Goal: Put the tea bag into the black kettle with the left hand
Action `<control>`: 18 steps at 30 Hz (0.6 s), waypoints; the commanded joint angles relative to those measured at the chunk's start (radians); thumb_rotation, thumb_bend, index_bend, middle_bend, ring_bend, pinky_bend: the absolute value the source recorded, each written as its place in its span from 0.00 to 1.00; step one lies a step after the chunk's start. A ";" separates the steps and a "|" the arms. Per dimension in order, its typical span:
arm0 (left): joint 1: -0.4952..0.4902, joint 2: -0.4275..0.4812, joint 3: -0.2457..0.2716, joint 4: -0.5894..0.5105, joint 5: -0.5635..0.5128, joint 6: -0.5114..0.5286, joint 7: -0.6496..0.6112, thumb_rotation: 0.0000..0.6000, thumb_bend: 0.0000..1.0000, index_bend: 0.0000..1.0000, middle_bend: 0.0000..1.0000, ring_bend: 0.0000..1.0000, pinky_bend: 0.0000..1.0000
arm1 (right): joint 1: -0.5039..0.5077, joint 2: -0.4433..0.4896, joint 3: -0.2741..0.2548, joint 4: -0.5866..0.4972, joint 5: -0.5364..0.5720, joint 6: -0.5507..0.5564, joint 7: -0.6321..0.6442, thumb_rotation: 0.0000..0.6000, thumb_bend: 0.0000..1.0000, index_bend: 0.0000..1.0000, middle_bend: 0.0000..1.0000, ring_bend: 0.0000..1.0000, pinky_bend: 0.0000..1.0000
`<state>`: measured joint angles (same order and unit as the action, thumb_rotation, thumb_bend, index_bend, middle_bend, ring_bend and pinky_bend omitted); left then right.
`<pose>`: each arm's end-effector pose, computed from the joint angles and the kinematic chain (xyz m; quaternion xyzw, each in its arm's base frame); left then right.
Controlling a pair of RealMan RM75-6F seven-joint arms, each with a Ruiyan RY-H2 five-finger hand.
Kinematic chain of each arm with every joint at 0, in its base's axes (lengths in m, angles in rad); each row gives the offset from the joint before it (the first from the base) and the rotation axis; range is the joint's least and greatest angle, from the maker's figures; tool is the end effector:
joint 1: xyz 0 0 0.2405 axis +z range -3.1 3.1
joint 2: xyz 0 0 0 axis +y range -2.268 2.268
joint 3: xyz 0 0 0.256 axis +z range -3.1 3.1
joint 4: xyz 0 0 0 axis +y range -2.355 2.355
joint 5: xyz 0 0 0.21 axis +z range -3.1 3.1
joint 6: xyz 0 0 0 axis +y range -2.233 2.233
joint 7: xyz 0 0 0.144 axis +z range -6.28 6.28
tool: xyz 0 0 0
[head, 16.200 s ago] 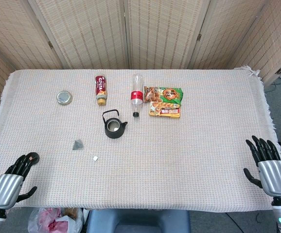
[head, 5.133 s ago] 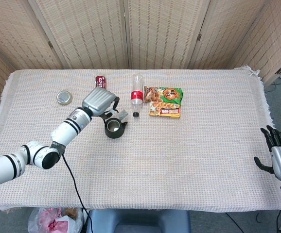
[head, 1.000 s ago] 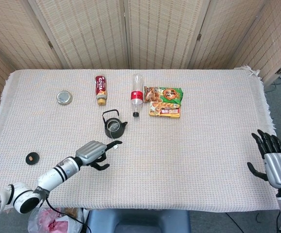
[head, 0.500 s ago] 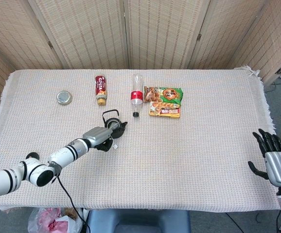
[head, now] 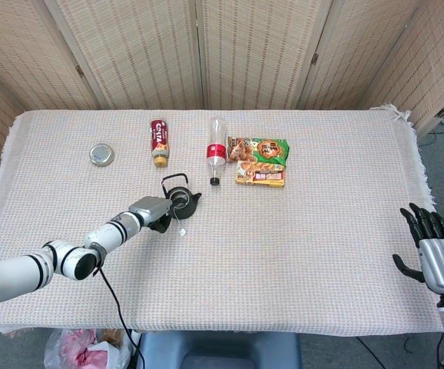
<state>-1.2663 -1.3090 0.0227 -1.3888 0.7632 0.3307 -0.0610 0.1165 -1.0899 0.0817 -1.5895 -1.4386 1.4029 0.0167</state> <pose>-0.1043 0.4144 0.0080 -0.7949 -0.4971 -0.1885 0.2922 -0.3216 -0.1981 0.1686 0.5939 -0.3968 0.3665 0.5962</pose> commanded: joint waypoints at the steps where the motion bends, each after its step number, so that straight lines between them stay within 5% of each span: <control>1: -0.010 -0.004 0.016 0.008 -0.017 0.006 0.009 1.00 0.85 0.00 1.00 1.00 1.00 | 0.000 0.000 0.000 -0.001 0.000 0.000 -0.002 1.00 0.23 0.00 0.00 0.00 0.00; 18: -0.020 -0.013 0.065 0.017 -0.043 0.035 0.046 1.00 0.85 0.00 1.00 1.00 1.00 | 0.000 0.000 0.000 -0.001 0.000 0.001 -0.003 1.00 0.23 0.00 0.00 0.00 0.00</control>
<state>-1.2856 -1.3208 0.0840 -1.3704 0.7181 0.3613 -0.0195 0.1165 -1.0904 0.0818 -1.5901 -1.4383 1.4038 0.0137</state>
